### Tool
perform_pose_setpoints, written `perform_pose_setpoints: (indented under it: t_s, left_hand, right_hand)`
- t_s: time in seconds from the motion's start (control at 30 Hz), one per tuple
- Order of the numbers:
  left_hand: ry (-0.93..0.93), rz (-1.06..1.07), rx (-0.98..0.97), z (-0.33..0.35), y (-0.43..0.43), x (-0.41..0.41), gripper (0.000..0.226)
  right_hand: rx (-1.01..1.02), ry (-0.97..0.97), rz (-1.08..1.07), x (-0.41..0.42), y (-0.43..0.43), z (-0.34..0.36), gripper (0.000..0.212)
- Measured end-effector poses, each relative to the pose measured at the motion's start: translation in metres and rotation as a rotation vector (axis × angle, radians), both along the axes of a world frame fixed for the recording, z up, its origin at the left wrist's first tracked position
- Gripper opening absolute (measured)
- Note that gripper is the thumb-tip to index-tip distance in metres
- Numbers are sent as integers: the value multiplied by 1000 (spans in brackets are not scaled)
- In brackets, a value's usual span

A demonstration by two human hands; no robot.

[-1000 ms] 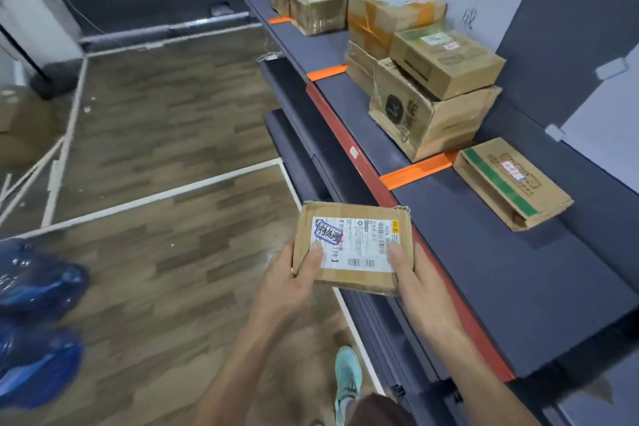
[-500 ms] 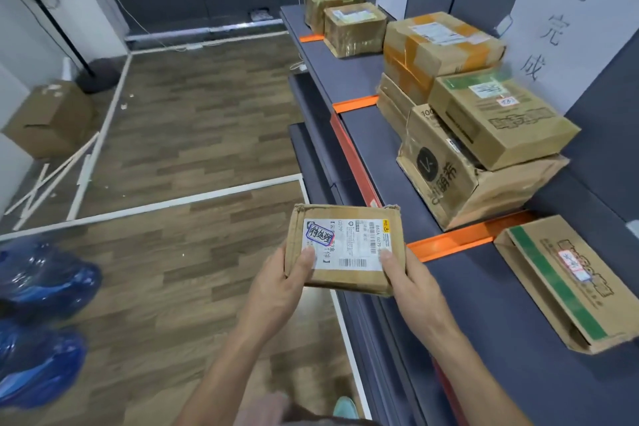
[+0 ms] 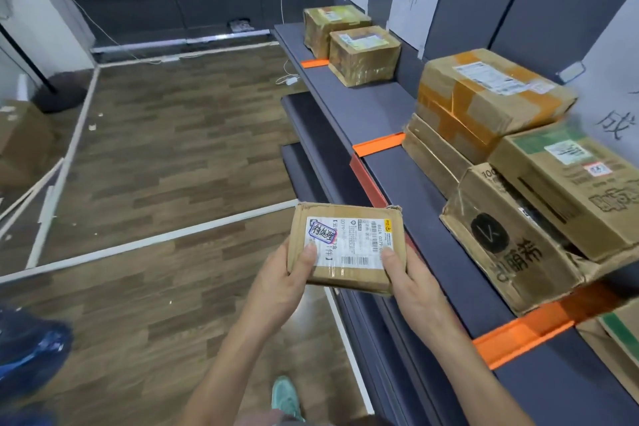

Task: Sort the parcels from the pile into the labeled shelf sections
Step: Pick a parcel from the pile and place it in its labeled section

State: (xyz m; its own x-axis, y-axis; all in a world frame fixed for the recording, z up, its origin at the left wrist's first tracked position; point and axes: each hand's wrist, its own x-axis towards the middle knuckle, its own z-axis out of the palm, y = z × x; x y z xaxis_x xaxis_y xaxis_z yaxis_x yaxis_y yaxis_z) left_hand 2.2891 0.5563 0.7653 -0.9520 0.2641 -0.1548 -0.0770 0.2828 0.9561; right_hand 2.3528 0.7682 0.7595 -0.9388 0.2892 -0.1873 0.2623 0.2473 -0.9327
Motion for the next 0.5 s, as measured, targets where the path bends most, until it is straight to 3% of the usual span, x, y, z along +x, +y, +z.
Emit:
perform_pose_setpoints:
  t_s: [0.13, 0.3, 0.5]
  left_hand:
    - [17, -81, -33, 6, -18, -49, 19]
    - [11, -50, -59, 1, -31, -104, 28]
    - [11, -34, -86, 0, -24, -178, 23]
  right_hand:
    - [-11, -13, -30, -42, -19, -3, 37]
    - [30, -19, -30, -96, -29, -6, 56]
    - [-20, -35, 2, -177, -21, -11, 44]
